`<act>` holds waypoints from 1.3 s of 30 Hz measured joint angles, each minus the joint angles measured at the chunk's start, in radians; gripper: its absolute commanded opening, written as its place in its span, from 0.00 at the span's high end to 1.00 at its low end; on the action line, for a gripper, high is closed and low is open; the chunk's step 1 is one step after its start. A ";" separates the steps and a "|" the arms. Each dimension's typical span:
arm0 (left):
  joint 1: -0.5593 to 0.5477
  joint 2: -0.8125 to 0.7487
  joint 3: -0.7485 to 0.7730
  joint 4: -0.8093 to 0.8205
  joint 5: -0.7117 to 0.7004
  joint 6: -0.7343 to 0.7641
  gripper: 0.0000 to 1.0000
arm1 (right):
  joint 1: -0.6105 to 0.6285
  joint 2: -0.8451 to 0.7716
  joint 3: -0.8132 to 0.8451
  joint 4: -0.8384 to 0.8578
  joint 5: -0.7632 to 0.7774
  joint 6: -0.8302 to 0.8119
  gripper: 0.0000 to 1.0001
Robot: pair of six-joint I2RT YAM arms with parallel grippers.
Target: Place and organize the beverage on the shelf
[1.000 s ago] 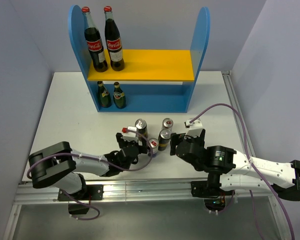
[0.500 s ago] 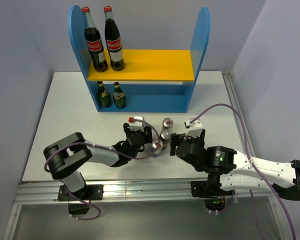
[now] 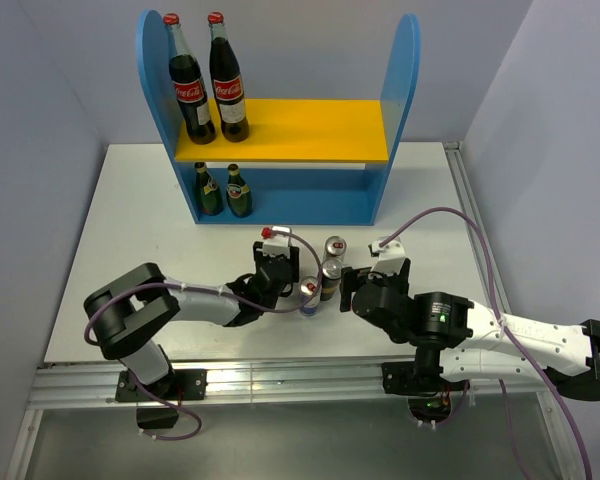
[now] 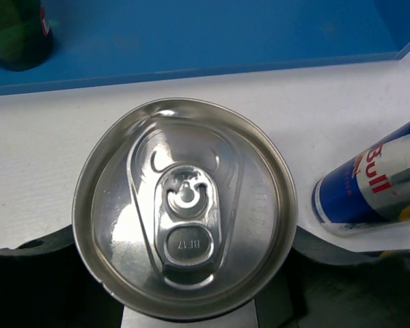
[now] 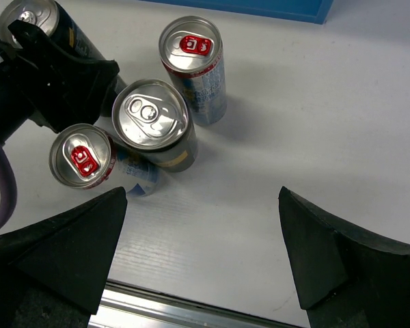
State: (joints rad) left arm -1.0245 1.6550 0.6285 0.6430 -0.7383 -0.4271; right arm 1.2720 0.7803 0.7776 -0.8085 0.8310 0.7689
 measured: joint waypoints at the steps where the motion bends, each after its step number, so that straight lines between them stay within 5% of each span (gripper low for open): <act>1: 0.000 -0.015 0.013 -0.049 0.000 0.001 1.00 | 0.000 0.000 0.000 0.000 0.000 0.000 0.01; 6: 0.000 -0.109 0.134 -0.322 -0.012 0.028 1.00 | 0.002 -0.004 0.000 0.000 0.001 0.000 0.01; 17: 0.019 -0.159 0.809 -0.784 0.016 0.120 1.00 | 0.011 -0.029 0.000 0.000 0.014 0.000 0.01; 23: 0.126 -0.079 1.092 -0.892 0.108 0.147 1.00 | 0.020 -0.039 0.000 0.000 0.017 0.001 0.01; 39: 0.302 0.311 1.511 -1.048 0.266 0.180 1.00 | 0.067 -0.051 0.000 -0.020 0.045 0.044 0.01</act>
State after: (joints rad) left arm -0.7227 1.9659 2.1391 -0.4053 -0.4728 -0.2466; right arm 1.3388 0.7292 0.7776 -0.8284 0.8764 0.8127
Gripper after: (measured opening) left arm 0.625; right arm 0.993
